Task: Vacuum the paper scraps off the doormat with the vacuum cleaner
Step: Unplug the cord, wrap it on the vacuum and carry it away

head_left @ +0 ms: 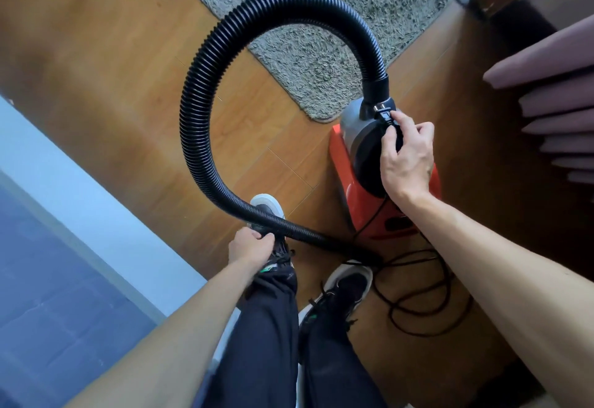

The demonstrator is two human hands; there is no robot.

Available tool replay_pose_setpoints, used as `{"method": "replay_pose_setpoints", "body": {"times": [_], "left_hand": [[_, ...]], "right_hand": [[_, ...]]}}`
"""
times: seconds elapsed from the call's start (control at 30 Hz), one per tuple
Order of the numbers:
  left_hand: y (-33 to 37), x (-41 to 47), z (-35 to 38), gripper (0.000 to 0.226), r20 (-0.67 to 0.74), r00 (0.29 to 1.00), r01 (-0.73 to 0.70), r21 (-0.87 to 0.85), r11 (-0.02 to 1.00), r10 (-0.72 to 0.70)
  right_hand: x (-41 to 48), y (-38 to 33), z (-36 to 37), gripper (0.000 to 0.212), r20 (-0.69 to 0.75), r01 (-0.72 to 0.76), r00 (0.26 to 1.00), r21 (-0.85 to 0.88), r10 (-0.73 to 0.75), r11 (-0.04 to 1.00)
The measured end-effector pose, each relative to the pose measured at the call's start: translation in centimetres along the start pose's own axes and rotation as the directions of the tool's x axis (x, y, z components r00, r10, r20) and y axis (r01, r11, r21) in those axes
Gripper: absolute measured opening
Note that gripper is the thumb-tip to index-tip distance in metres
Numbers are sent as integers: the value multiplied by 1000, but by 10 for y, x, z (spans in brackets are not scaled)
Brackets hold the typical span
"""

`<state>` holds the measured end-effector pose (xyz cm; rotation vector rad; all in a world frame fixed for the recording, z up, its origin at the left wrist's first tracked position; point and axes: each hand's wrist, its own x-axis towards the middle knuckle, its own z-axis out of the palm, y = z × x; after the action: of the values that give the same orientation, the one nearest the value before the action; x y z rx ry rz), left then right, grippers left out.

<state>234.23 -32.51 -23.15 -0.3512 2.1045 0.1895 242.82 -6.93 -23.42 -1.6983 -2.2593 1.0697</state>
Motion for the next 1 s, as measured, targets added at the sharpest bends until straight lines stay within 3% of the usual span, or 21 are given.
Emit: {"method": "replay_pose_setpoints", "body": {"times": [0.1, 0.17, 0.4, 0.57, 0.87, 1.0], "left_hand": [[-11, 17, -22, 57, -81, 982, 153, -202, 967, -173], [-14, 29, -33, 70, -86, 981, 139, -301, 944, -171], [2, 43, -41, 42, -80, 997, -40, -462, 886, 4], [7, 42, -39, 26, -98, 991, -131, -485, 865, 95], [19, 37, -41, 24, -102, 979, -203, -483, 852, 175], [30, 26, -44, 28, -132, 966, -260, -473, 842, 224]], "right_hand": [[-4, 5, 1, 41, 20, 46, 999, -84, -44, 995], [-4, 6, 0, 43, 44, 58, 998, -111, -53, 992], [-4, 9, -7, 49, 113, 103, 990, -156, -86, 982], [-2, 13, -17, 52, 190, 79, 980, -130, -54, 988], [-10, 19, -25, 64, 254, -8, 967, 36, -2, 999], [-23, 20, -18, 52, 167, -58, 985, 100, 40, 993]]}}
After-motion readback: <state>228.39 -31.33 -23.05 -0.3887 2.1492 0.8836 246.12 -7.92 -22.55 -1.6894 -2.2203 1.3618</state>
